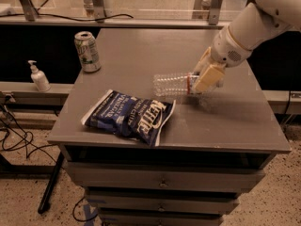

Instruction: Move water bottle near blue chip bag

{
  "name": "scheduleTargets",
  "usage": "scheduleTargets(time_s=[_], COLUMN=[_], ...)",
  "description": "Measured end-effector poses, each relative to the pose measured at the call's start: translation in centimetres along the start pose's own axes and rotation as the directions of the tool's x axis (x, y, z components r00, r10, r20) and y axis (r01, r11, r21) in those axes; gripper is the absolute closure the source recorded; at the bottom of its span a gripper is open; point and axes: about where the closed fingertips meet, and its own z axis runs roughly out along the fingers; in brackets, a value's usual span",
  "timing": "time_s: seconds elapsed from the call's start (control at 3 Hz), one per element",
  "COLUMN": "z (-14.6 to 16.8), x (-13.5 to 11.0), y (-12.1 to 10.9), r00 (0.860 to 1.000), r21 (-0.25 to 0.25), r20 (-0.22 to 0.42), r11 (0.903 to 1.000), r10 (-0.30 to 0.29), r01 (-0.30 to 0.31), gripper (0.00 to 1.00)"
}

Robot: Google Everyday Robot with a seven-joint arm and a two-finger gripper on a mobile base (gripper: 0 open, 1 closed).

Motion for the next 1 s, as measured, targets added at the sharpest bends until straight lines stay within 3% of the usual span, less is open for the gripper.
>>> scheduleTargets(time_s=[0.33, 1.0], z=[-0.2, -0.3], x=[1.6, 2.6], y=[1.3, 2.2], r00=[1.0, 0.999], r21=[-0.005, -0.017], r20=[-0.024, -0.045], r11=[1.0, 0.9999], r10=[0.005, 0.0], r01=[-0.005, -0.001], gripper=[0.82, 0.35])
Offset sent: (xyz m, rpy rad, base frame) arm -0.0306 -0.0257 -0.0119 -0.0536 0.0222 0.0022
